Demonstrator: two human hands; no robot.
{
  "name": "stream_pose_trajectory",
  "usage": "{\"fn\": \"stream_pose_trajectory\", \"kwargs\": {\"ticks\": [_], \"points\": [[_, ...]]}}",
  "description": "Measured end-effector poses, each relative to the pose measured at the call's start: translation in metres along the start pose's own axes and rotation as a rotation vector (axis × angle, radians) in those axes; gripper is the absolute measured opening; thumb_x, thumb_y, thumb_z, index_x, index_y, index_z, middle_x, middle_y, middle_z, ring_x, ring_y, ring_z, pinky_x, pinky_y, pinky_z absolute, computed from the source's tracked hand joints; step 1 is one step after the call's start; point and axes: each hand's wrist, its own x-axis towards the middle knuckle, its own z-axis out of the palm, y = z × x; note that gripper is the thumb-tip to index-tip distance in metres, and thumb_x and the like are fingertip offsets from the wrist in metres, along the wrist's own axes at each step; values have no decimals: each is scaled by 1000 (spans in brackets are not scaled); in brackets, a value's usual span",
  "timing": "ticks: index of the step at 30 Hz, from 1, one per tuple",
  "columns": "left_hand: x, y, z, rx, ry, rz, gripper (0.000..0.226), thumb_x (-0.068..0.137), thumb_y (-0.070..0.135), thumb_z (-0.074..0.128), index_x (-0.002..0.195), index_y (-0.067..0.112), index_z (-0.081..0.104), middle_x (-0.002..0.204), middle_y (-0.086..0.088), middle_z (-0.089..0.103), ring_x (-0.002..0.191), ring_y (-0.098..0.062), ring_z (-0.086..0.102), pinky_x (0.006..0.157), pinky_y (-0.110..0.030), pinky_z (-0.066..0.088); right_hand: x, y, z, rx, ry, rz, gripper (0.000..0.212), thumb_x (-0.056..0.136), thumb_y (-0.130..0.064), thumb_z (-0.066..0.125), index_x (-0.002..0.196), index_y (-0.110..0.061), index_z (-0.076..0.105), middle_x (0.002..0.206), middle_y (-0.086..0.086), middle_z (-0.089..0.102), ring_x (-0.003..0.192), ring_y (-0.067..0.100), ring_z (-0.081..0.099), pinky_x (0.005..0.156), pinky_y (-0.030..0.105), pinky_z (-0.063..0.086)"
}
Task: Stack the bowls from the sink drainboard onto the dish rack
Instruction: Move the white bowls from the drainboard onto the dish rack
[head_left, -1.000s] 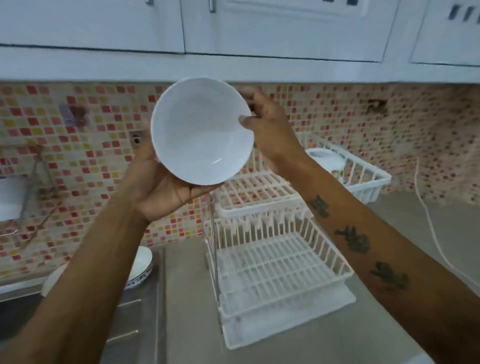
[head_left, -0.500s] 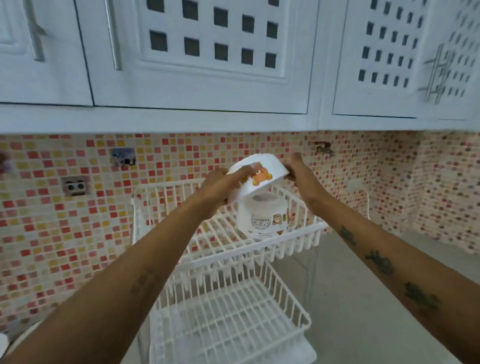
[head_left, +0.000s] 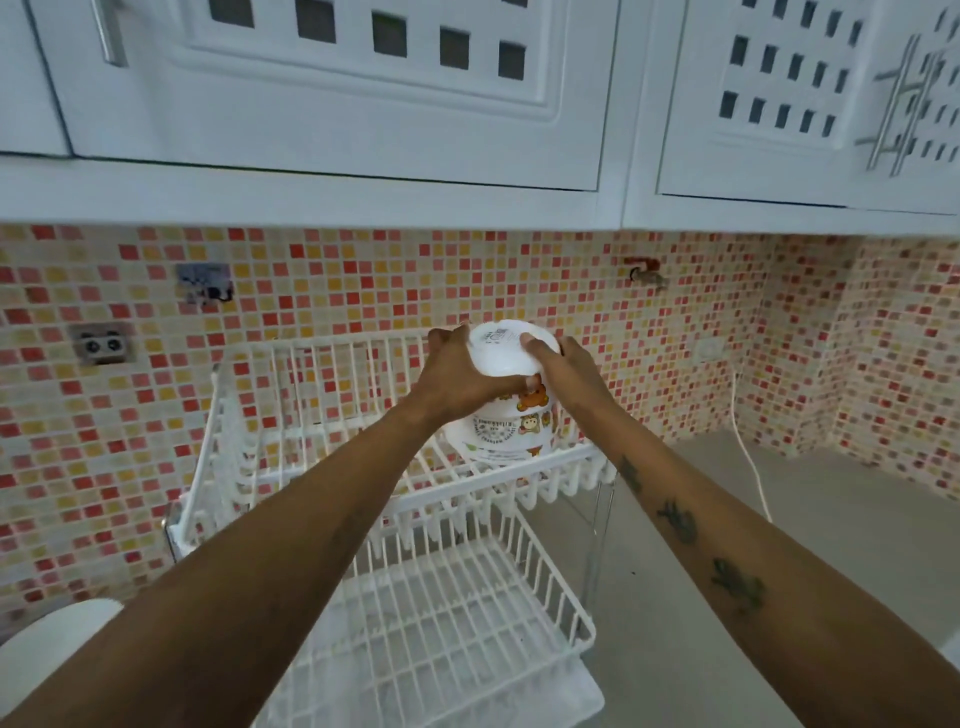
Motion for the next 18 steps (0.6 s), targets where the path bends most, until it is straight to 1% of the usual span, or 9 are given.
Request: {"fn": "stream_pose_trajectory", "kwargs": {"ticks": [2, 4, 6, 8, 9, 11, 12, 15, 18], "points": [[-1, -3, 1, -1, -4, 8, 84, 62, 50, 84, 133, 19, 51, 102, 8, 39, 119, -20, 35, 97, -31, 37, 3, 4, 2, -31, -12, -6, 67, 72, -64, 53, 122, -19, 53, 118, 6, 65, 104, 26, 64, 93, 47, 52], [-3, -6, 1, 5, -20, 11, 91, 53, 61, 82, 130, 21, 54, 105, 4, 50, 115, -16, 36, 96, -28, 37, 6, 6, 5, -76, -5, -2, 72, 67, -67, 50, 122, -21, 53, 116, 6, 65, 102, 27, 64, 90, 46, 53], [1, -12, 4, 33, -11, 16, 83, 50, 69, 79, 118, 24, 61, 102, 5, 61, 110, -14, 48, 99, -29, 39, 7, 8, 8, -146, -25, -25, 64, 78, -60, 48, 127, -18, 49, 121, 3, 60, 103, 24, 60, 86, 41, 50], [0, -11, 6, 96, -57, -2, 70, 53, 68, 75, 106, 24, 62, 90, 9, 60, 100, -10, 53, 96, -25, 31, 7, 10, 9, -213, -51, -34, 57, 89, -52, 43, 134, -17, 42, 127, 5, 54, 106, 24, 55, 86, 38, 47], [2, -13, 9, 115, -64, -7, 75, 51, 73, 70, 109, 25, 62, 91, 7, 59, 102, -13, 54, 96, -25, 28, 9, 13, 9, -239, -55, -26, 56, 90, -51, 41, 135, -17, 40, 129, 6, 54, 108, 25, 55, 90, 40, 47], [3, -14, 11, 133, -82, -29, 94, 43, 82, 60, 118, 26, 59, 101, 1, 61, 112, -22, 50, 96, -26, 27, 10, 15, 10, -289, -64, -31, 56, 92, -50, 38, 138, -16, 38, 133, 8, 53, 109, 25, 54, 98, 43, 45], [4, -16, 12, 126, -96, -36, 96, 43, 82, 60, 121, 26, 58, 106, -2, 61, 115, -24, 48, 97, -27, 27, 11, 17, 11, -330, -67, -36, 59, 93, -50, 36, 141, -15, 35, 137, 9, 51, 113, 27, 53, 102, 45, 42], [1, -17, 9, 100, -138, -76, 84, 61, 62, 77, 129, 20, 52, 119, -9, 56, 122, -26, 39, 99, -31, 29, 12, 17, 15, -445, -64, -22, 68, 95, -51, 30, 150, -12, 22, 153, 13, 34, 135, 36, 38, 113, 49, 30], [-1, -15, 8, 78, -144, -102, 95, 54, 61, 72, 134, 16, 47, 120, -8, 52, 125, -26, 33, 90, -27, 30, 14, 19, 18, -464, -53, -28, 67, 95, -48, 29, 150, -10, 21, 154, 12, 33, 137, 35, 36, 114, 49, 29]]}}
